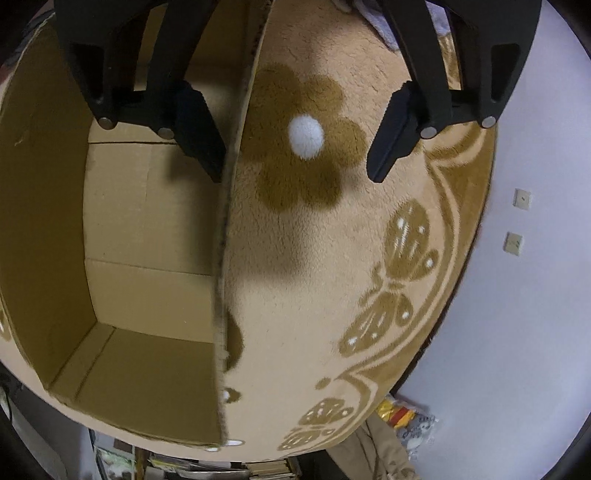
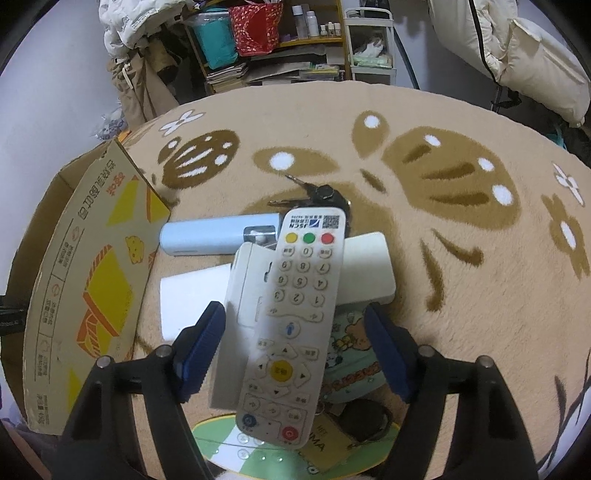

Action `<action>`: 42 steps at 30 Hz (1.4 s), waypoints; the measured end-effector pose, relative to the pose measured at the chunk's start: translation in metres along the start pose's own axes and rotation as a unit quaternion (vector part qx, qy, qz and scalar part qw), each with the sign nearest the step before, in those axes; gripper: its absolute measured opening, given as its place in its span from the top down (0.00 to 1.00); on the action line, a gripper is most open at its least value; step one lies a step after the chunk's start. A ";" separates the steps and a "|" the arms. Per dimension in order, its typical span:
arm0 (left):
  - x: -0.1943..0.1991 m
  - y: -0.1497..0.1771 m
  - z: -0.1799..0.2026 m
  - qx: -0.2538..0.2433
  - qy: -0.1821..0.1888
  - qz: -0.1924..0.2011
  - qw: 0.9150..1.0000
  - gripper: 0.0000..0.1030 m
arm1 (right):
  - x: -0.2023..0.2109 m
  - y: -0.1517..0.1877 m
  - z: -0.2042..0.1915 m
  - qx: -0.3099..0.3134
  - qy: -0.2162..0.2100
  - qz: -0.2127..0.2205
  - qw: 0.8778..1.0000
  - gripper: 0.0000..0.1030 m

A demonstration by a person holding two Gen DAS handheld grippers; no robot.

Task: Organize rigid objects
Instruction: 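Clamp the box wall with the left tool while the right tool grasps the white remote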

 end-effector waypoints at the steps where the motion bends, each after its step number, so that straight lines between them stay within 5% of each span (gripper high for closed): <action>1: 0.001 0.000 0.002 -0.006 0.000 0.001 1.000 0.38 | 0.000 0.002 -0.002 0.004 0.005 0.002 1.000 0.20; 3: 0.001 0.001 0.006 -0.015 0.014 -0.002 1.000 0.52 | -0.001 0.004 -0.008 0.014 0.012 0.001 1.000 0.20; 6: 0.002 0.003 0.012 -0.027 0.026 -0.002 0.999 0.68 | -0.002 0.007 -0.018 0.029 0.014 -0.004 0.999 0.34; 10: 0.002 0.003 0.015 -0.037 0.048 -0.004 0.998 0.88 | -0.003 0.008 -0.018 0.033 0.013 -0.009 0.999 0.36; 17: 0.006 0.005 0.015 -0.041 0.051 0.002 0.998 0.90 | -0.003 0.009 -0.019 0.031 0.010 -0.012 0.999 0.39; 23: 0.010 0.007 0.018 -0.043 0.041 0.006 0.998 0.90 | -0.001 0.013 -0.017 0.014 -0.020 -0.002 1.000 0.56; 35: 0.016 0.008 0.014 -0.035 0.051 0.017 0.998 0.90 | 0.017 0.012 0.006 -0.044 -0.043 0.027 0.998 0.57; 42: 0.019 0.008 0.012 -0.033 0.063 0.021 0.997 0.90 | 0.035 0.010 -0.013 -0.015 -0.044 0.058 0.997 0.57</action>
Point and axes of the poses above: each gripper's, at about its wrist camera, not at the fingertips, and x roughly against the way its jaws point, z to its right, y to its underside, the point moved 1 cm from there along -x, roughly the way its jaws point, and after that the axes turned 15 degrees about -z, right-handed, at the moved point
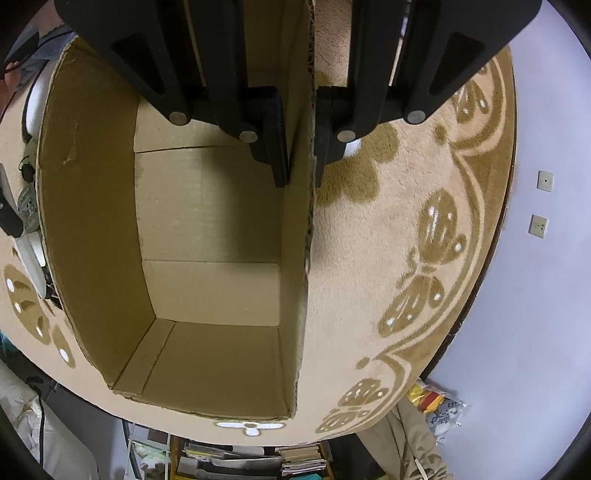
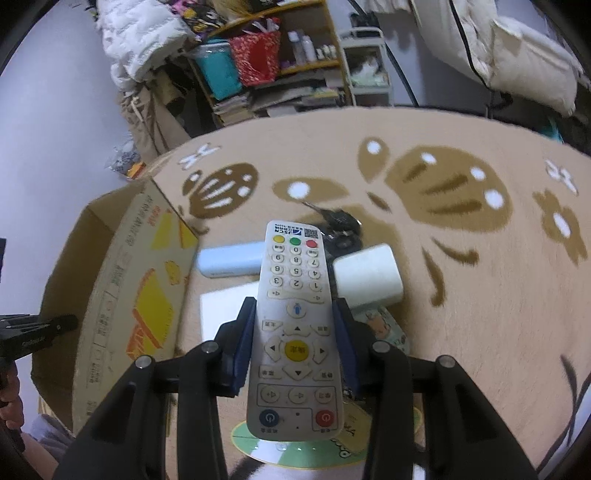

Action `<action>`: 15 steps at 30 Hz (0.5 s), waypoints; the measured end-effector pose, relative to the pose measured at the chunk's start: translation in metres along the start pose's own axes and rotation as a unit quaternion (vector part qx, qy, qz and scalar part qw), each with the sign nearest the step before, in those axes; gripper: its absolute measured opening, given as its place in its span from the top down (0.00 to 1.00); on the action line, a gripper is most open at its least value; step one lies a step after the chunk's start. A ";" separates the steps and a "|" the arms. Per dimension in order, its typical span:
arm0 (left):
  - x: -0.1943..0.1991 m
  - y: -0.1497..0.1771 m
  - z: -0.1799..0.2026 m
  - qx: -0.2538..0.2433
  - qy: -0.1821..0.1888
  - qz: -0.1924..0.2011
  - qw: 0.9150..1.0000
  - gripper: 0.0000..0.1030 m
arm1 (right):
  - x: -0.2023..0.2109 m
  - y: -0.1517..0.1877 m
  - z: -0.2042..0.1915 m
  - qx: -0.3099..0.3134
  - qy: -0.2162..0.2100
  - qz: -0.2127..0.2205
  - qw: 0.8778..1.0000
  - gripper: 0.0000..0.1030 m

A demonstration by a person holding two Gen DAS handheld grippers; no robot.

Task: Organize rigid objects
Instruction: 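Clamp the box wall with the left tool while the right tool grasps the white remote, then carry the white remote into the box with the right tool and release it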

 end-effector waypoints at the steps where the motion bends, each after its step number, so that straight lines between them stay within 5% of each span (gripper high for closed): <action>1: 0.000 0.000 0.000 0.002 0.002 -0.001 1.000 0.90 | 0.002 -0.001 -0.004 0.005 -0.002 0.004 1.000 0.57; 15: -0.003 -0.002 -0.003 0.006 0.003 -0.004 1.000 0.90 | 0.039 -0.021 -0.064 0.067 -0.062 0.050 0.995 0.57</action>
Point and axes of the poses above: each gripper's, at about its wrist camera, not at the fingertips, and x roughly against the way its jaws point, z to its right, y to its underside, the point moved 1 cm from there along -x, roughly the way its jaws point, and after that the axes turned 15 degrees about -z, right-handed, at the moved point
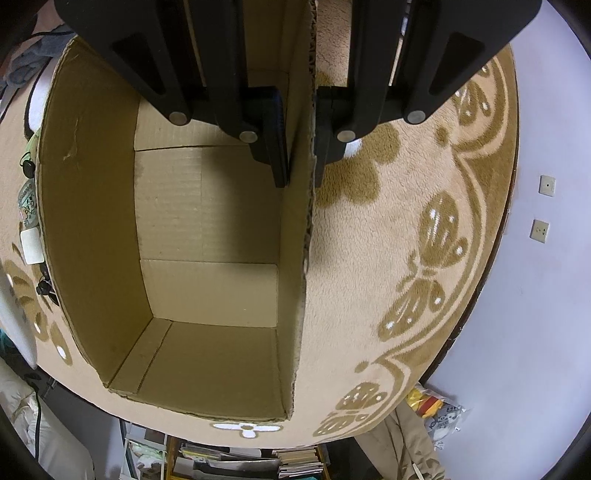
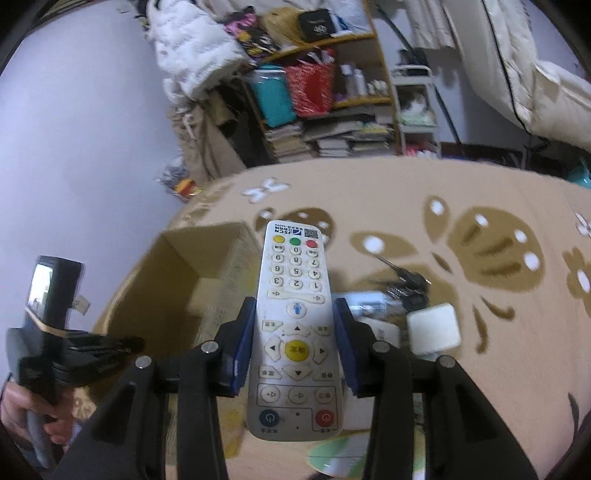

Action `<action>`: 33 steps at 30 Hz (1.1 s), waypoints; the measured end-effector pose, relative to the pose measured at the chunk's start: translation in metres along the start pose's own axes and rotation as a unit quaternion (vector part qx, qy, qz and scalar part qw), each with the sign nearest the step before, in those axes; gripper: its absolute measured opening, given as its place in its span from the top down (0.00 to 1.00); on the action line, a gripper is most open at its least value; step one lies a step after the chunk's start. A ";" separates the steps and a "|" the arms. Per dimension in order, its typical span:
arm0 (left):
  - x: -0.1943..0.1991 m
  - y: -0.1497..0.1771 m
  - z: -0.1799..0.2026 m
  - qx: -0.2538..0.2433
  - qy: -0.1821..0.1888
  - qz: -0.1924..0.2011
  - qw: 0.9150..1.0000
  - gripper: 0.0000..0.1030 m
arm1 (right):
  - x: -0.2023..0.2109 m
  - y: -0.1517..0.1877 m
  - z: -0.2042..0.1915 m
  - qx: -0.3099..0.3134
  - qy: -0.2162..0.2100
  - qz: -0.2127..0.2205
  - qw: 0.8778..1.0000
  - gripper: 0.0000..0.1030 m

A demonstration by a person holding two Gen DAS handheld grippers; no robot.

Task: Organize rigid objects
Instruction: 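Carry the white remote into the box with the right tool and release it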

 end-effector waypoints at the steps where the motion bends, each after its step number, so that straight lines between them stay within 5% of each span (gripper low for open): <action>1: 0.000 0.000 0.000 0.000 0.000 0.000 1.000 0.90 | -0.001 -0.002 -0.006 0.006 -0.004 0.000 1.000 0.57; 11: -0.001 -0.001 0.000 0.003 0.000 -0.002 1.000 0.89 | -0.015 -0.015 -0.054 0.040 -0.046 -0.009 0.998 0.57; 18: -0.002 0.000 0.001 0.001 -0.009 -0.001 1.000 0.88 | -0.038 -0.009 -0.079 0.079 -0.039 -0.038 0.995 0.57; 33: -0.001 -0.001 0.004 -0.007 -0.024 0.002 1.000 0.87 | -0.049 -0.005 -0.082 0.095 -0.031 -0.054 0.994 0.58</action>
Point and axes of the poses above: each gripper's, at about its wrist camera, not at the fingertips, and x roughly against the way its jaws point, z to its right, y to its underside, the point moved 1 cm from there along -x, roughly the way its jaws point, and after that the axes turned 15 degrees about -z, right-handed, at the moved point
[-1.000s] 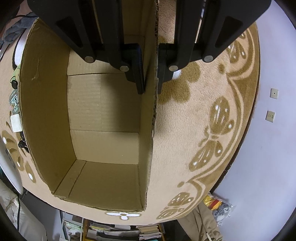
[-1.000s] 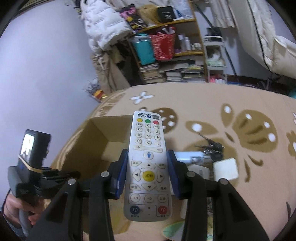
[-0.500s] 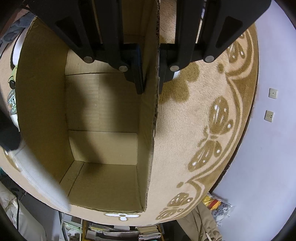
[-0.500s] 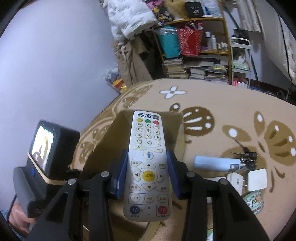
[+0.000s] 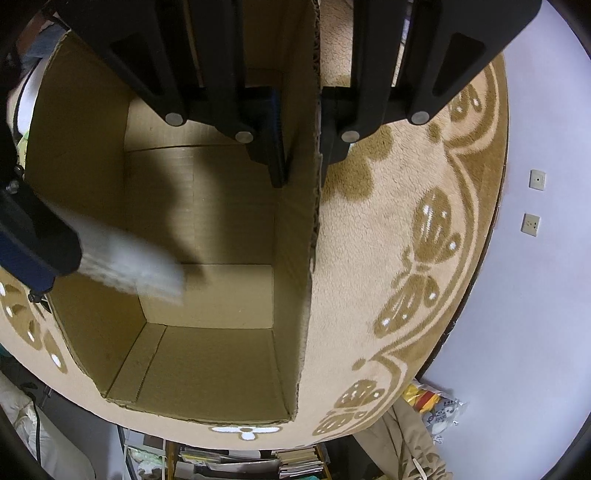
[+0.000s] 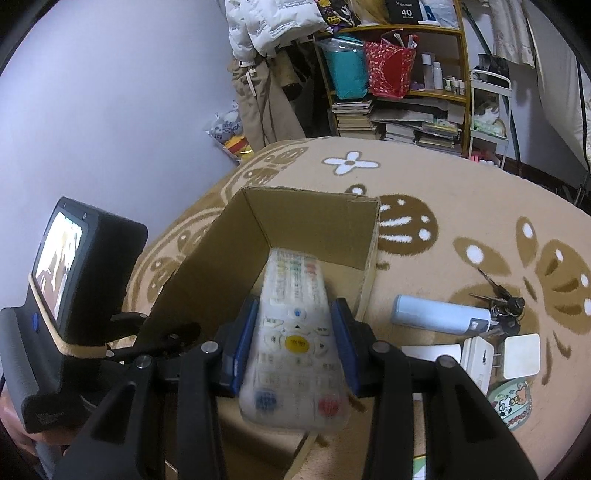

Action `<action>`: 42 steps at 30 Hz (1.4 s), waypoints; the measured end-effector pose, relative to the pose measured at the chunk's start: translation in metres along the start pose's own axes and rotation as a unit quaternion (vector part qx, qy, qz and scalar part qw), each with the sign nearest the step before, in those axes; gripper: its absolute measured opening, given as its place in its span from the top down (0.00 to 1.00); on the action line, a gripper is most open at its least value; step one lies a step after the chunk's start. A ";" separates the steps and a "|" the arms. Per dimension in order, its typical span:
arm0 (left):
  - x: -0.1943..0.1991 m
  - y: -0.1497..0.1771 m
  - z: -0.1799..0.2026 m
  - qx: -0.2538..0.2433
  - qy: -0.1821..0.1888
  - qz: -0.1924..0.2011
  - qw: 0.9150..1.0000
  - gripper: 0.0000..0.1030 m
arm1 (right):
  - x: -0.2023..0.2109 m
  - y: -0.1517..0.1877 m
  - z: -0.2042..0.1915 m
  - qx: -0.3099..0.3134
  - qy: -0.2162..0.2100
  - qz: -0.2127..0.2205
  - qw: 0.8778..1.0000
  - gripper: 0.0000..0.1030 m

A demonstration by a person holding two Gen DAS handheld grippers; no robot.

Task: Organize rigid objects
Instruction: 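Carry the white remote into the box with the right tool and release it, then grasp the teal cartoon coin pouch with the right tool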

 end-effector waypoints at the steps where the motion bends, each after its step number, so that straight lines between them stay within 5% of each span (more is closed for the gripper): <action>1: 0.000 0.000 0.000 -0.001 0.004 -0.001 1.000 0.88 | 0.003 0.000 0.001 0.000 -0.004 0.004 1.000 0.58; 6: -0.001 0.000 -0.002 0.003 0.003 -0.003 1.000 0.87 | 0.014 -0.003 0.001 0.001 -0.007 0.009 1.000 0.57; 10: -0.001 0.000 -0.003 0.007 0.007 -0.003 1.000 0.87 | 0.028 -0.001 0.010 -0.010 0.000 0.019 1.000 0.28; 17: -0.002 0.000 -0.004 0.011 0.012 -0.004 1.000 0.87 | 0.050 0.010 0.038 -0.027 0.044 0.024 0.998 0.09; 30: -0.003 0.000 -0.007 0.016 0.011 -0.003 1.000 0.87 | 0.038 0.053 0.131 -0.132 0.076 -0.003 0.988 0.08; 42: -0.003 0.001 -0.008 0.015 0.008 -0.003 1.000 0.86 | 0.021 0.069 0.174 -0.183 0.104 -0.030 0.977 0.08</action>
Point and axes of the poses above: each gripper's, at about its wrist camera, not at the fingertips, and x roughly against the way its jaws point, z to its right, y to its underside, the point moved 1 cm from there along -x, roughly the way its jaws point, and after that the axes turned 15 degrees about -z, right-handed, at the moved point
